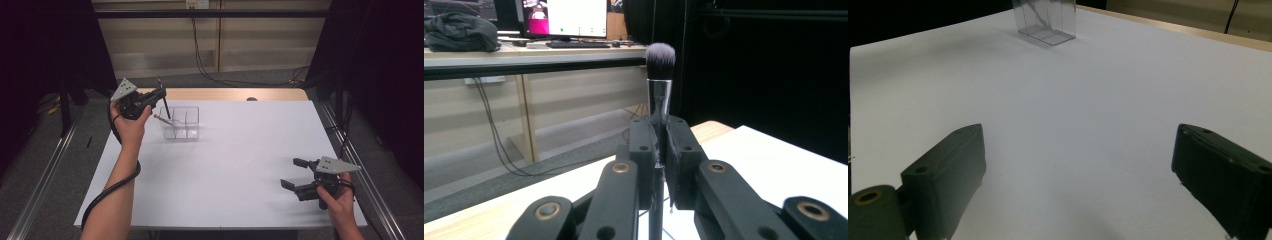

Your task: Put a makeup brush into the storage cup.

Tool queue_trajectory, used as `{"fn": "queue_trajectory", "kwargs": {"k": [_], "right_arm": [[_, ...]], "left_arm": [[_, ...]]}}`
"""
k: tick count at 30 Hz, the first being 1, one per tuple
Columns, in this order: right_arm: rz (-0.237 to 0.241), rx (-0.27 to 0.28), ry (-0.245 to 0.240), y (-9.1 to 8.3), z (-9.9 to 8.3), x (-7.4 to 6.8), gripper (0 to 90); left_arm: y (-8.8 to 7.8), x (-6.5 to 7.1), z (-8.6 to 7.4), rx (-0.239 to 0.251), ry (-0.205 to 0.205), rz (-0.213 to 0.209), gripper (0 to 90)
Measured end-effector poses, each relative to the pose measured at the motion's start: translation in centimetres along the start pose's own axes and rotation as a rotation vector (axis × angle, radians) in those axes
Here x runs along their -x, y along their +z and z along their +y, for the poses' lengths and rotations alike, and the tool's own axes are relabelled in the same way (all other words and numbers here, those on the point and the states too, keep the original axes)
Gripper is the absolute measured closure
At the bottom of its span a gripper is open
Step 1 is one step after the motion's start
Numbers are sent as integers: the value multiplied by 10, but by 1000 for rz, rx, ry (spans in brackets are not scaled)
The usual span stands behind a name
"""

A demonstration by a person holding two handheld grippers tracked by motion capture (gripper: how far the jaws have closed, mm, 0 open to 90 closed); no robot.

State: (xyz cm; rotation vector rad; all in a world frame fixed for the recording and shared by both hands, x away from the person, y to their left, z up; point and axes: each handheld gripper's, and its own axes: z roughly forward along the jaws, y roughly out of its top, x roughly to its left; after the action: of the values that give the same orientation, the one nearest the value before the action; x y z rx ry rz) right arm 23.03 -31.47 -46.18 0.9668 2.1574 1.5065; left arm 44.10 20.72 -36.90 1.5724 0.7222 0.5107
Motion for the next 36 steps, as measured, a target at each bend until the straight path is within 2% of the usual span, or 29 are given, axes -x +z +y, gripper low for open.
{"fn": "queue_trajectory", "kwargs": {"k": [12,20,36], "right_arm": [[3,4,-1,0,1,0,68],[-1,6,-3,-1,1,0,68],[1,8,1,-2,0,1,68]], "left_arm": [[4,1,-2,-15,11,8,835],[6,1,-6,-15,-3,1,834],[8,4,-15,-35,-1,-7,832]]}}
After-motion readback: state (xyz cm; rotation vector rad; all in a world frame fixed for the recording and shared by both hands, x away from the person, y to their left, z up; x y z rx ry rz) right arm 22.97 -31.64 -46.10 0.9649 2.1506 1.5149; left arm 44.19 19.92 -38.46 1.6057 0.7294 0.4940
